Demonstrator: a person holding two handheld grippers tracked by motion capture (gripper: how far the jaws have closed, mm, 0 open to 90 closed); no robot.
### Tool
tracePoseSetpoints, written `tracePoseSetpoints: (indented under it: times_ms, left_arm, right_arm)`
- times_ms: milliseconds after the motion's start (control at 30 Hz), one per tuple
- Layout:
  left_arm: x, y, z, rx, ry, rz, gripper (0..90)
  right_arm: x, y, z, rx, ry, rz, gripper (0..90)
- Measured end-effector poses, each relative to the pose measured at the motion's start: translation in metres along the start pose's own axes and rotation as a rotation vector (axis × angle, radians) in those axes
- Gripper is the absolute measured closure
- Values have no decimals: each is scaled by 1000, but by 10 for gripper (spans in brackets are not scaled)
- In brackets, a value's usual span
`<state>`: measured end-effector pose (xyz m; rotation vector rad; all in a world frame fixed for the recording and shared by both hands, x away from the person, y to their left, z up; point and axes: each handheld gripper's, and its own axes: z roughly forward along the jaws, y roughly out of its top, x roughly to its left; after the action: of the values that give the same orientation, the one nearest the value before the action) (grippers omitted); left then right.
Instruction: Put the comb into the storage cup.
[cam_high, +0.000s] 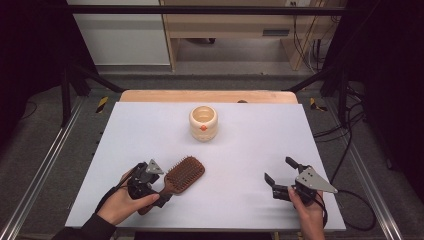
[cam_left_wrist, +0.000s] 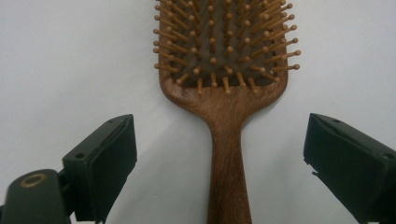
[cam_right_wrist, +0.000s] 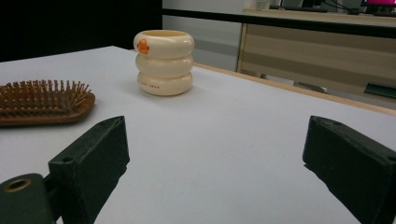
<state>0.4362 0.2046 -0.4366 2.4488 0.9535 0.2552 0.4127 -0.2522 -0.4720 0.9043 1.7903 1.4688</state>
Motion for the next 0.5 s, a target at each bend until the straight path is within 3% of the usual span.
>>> tracePoseSetpoints:
  times_ms: [500]
  left_arm:
    - [1,0,3,3,-5,-20,163]
  right_arm:
    - [-1,2,-1,-17,-19,11,70]
